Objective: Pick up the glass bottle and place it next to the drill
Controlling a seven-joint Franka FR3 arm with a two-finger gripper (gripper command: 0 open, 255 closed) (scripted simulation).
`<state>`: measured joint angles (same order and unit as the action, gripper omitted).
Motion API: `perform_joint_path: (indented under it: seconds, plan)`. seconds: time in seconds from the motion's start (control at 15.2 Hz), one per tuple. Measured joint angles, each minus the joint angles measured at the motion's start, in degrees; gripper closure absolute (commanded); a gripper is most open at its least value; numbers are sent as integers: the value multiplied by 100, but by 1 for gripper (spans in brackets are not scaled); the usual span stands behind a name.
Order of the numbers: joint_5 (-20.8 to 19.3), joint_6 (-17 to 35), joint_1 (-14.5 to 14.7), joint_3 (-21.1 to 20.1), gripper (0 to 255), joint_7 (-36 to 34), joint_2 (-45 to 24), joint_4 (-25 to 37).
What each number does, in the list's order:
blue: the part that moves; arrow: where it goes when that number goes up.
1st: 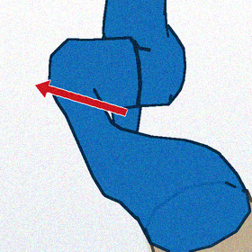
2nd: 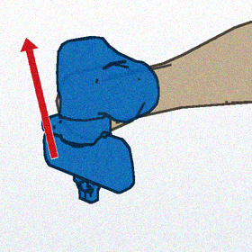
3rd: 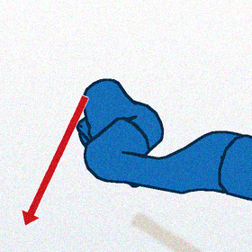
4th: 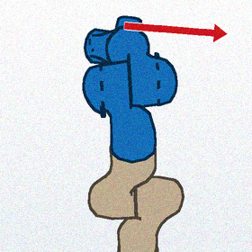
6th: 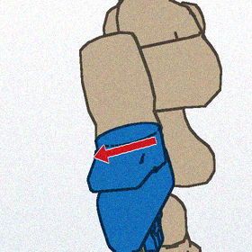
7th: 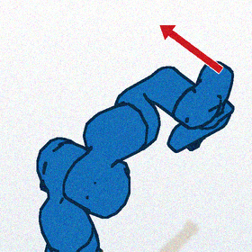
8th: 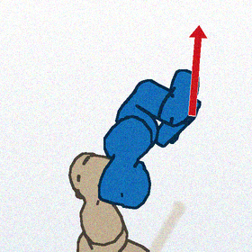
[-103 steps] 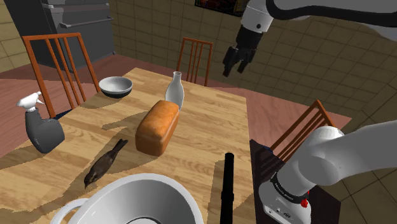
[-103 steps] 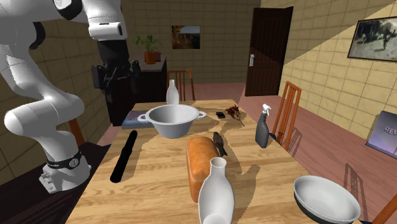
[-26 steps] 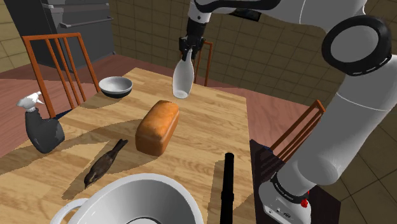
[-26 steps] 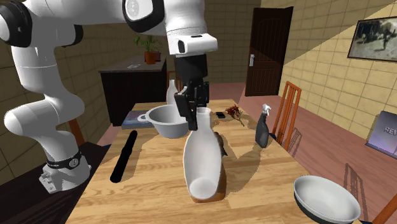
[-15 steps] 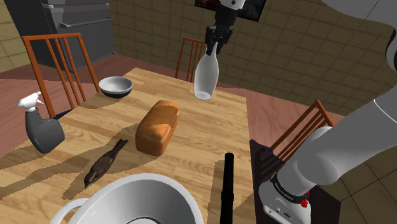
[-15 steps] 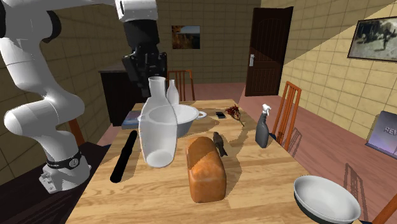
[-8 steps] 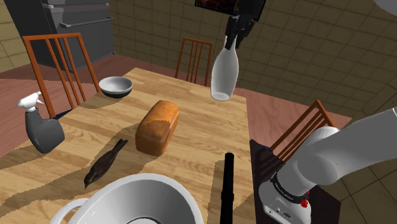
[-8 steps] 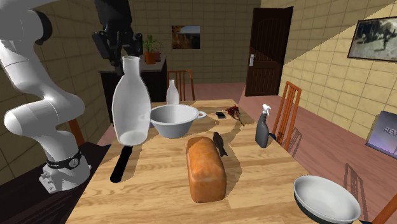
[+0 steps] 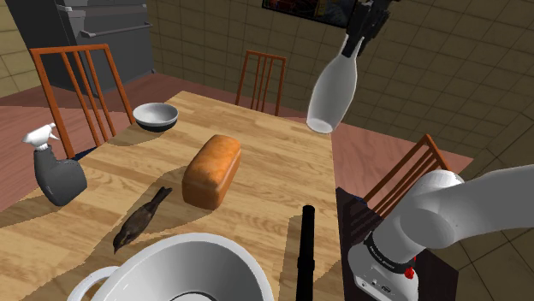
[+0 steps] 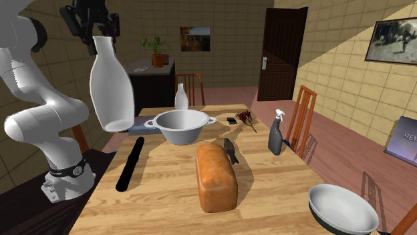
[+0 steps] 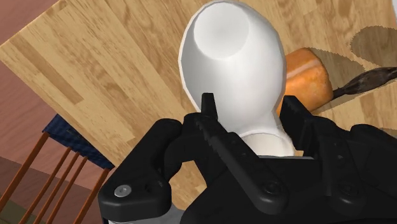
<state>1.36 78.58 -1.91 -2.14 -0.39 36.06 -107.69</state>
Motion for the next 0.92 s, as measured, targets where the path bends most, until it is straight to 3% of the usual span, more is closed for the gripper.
perform_joint_path:
  seconds: [0.26, 0.92]
  plan:
    - [-10, 37, -1, 38, 255, 42, 311, -358]
    - [-2, 699, 6, 37, 255, 56, 739, -1452]
